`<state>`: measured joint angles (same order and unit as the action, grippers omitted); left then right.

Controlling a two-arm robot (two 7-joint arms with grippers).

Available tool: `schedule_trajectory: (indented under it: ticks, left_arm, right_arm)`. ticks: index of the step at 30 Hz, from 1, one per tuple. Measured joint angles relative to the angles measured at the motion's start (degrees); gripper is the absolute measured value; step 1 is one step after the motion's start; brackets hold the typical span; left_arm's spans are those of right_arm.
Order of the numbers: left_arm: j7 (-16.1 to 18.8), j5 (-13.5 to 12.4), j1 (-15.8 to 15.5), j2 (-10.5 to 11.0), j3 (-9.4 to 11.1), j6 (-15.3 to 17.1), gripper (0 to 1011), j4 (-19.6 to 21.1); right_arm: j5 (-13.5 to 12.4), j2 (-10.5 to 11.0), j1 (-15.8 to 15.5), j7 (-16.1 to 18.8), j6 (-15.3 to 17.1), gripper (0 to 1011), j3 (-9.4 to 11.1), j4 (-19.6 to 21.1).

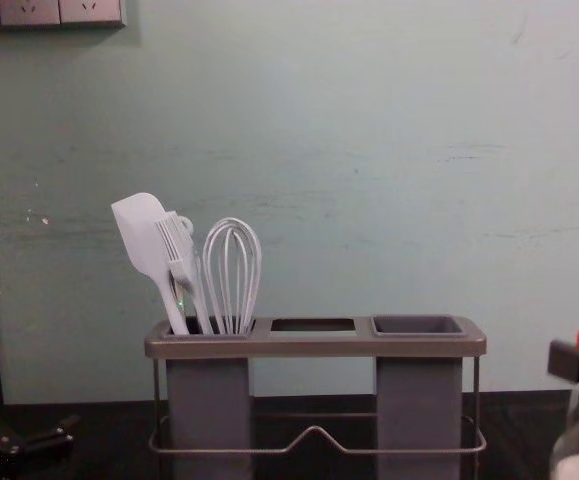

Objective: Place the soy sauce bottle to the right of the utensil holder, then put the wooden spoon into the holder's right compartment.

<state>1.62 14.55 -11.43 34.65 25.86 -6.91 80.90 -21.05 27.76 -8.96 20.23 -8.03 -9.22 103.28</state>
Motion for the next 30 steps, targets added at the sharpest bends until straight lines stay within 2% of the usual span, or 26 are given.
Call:
schedule_trajectory:
  ticks: [3,11,21,26,30]
  left_arm:
    - [0.0,0.0,0.0,0.0,0.0,0.0,1005,0.0]
    - [0.0,0.0,0.0,0.0,0.0,0.0,1005,0.0]
    - [0.0,0.0,0.0,0.0,0.0,0.0,1005,0.0]
    - [0.0,0.0,0.0,0.0,0.0,0.0,1005,0.0]
    - [0.0,0.0,0.0,0.0,0.0,0.0,1005,0.0]
  right_arm:
    - [0.34,0.03,1.06,0.05,0.21,382,1.25,-0.65]
    - [0.6,-0.58,4.25,0.65,0.38,382,2.42,-3.76]
    - [0.28,-3.05,9.31,1.26,0.38,382,1.85,-9.87]
    - [-2.21,-4.93,11.96,2.34,0.52,382,1.34,-13.54]
    - [-2.82,-6.01,13.67,2.36,0.47,382,0.83,-15.98]
